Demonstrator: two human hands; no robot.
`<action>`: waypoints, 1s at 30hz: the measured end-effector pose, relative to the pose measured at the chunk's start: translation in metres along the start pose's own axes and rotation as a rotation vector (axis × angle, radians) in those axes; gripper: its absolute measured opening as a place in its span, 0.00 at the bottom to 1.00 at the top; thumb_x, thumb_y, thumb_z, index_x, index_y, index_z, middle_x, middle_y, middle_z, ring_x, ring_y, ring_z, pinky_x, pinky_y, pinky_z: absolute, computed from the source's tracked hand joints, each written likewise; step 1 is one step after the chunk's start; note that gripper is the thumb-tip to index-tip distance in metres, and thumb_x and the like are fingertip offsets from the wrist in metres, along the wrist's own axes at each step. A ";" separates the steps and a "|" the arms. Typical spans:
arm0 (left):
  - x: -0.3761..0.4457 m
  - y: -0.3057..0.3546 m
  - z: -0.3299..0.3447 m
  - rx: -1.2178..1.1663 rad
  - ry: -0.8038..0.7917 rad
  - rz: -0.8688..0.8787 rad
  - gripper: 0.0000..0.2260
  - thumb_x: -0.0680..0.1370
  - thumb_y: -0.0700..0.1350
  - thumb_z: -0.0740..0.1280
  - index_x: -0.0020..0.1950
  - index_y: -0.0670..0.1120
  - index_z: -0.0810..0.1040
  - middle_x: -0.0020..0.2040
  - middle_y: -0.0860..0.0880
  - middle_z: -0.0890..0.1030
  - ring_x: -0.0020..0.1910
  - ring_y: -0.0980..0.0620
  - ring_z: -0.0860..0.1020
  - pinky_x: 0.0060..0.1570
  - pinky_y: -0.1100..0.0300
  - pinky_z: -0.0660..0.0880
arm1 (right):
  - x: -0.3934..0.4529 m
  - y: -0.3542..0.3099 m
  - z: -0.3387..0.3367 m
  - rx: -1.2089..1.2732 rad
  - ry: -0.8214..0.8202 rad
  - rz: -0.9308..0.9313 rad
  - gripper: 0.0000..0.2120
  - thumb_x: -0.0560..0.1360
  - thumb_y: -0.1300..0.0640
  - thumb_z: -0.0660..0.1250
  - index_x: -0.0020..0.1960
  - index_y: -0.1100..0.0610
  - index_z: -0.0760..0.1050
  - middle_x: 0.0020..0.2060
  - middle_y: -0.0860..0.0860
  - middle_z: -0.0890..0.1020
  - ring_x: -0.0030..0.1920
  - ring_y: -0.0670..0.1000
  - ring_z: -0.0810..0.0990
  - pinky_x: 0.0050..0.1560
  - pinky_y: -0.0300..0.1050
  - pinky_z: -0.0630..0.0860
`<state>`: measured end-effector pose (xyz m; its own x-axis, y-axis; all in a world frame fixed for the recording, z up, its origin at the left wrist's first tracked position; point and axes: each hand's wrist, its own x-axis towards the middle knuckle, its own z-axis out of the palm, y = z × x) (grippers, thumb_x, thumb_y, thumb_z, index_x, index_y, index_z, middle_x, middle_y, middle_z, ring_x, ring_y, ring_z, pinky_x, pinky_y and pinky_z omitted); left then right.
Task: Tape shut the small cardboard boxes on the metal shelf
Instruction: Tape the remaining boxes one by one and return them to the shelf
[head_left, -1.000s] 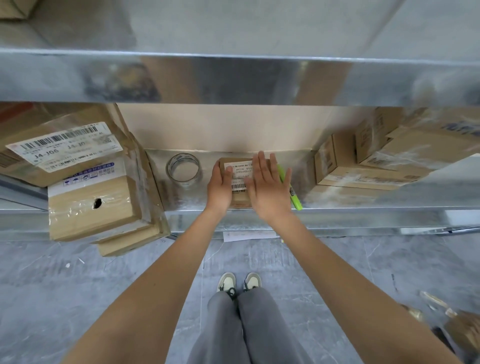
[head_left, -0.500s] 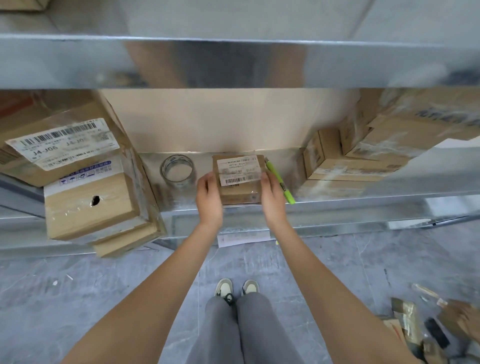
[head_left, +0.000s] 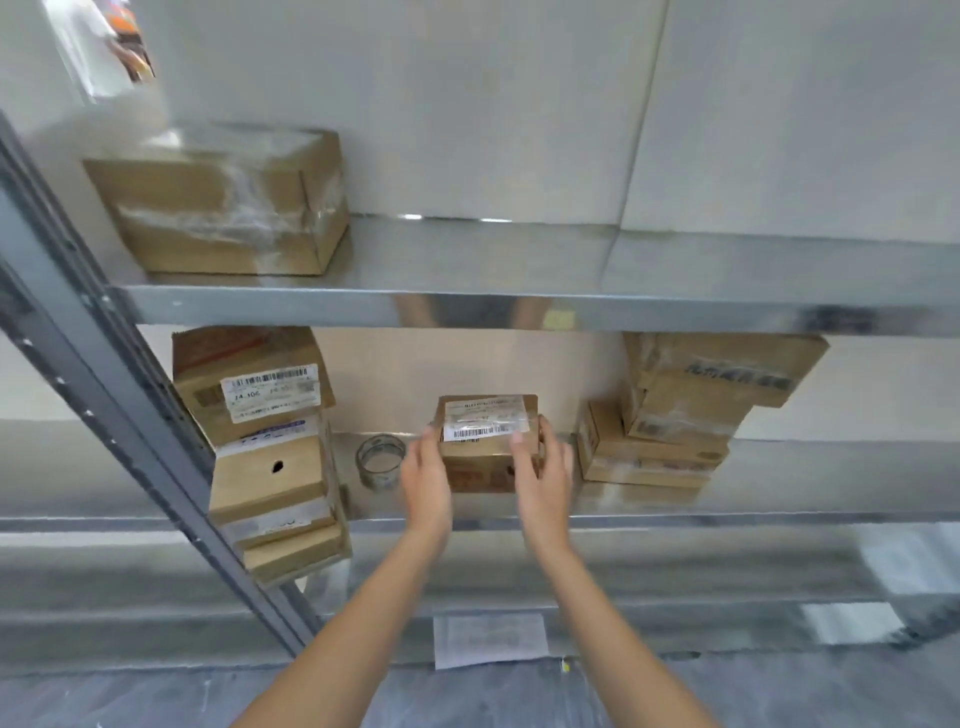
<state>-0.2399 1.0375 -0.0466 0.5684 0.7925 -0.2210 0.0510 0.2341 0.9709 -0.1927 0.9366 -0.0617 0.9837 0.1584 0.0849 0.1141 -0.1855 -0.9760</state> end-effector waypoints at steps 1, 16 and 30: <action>-0.008 0.010 0.001 -0.034 0.028 0.022 0.16 0.83 0.55 0.56 0.60 0.49 0.79 0.57 0.54 0.81 0.58 0.52 0.77 0.60 0.58 0.71 | -0.003 -0.013 -0.003 0.007 0.006 -0.051 0.30 0.75 0.35 0.61 0.73 0.45 0.64 0.62 0.40 0.67 0.60 0.31 0.67 0.62 0.34 0.62; -0.068 0.141 -0.025 -0.031 0.243 0.371 0.11 0.82 0.47 0.54 0.50 0.57 0.75 0.57 0.53 0.72 0.59 0.52 0.72 0.64 0.50 0.69 | -0.031 -0.137 -0.005 0.052 0.158 -0.279 0.35 0.66 0.22 0.53 0.64 0.43 0.69 0.53 0.35 0.69 0.53 0.29 0.70 0.48 0.37 0.68; -0.009 0.227 -0.023 0.024 -0.001 0.528 0.22 0.83 0.45 0.56 0.78 0.48 0.60 0.76 0.50 0.63 0.74 0.53 0.61 0.64 0.63 0.58 | 0.060 -0.228 0.035 0.018 -0.046 -0.352 0.31 0.78 0.36 0.57 0.74 0.52 0.62 0.68 0.50 0.65 0.62 0.48 0.70 0.58 0.40 0.64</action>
<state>-0.2520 1.0959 0.1735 0.5226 0.7986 0.2985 -0.2239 -0.2093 0.9519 -0.1649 1.0224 0.1590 0.8773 0.2533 0.4077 0.4419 -0.0945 -0.8921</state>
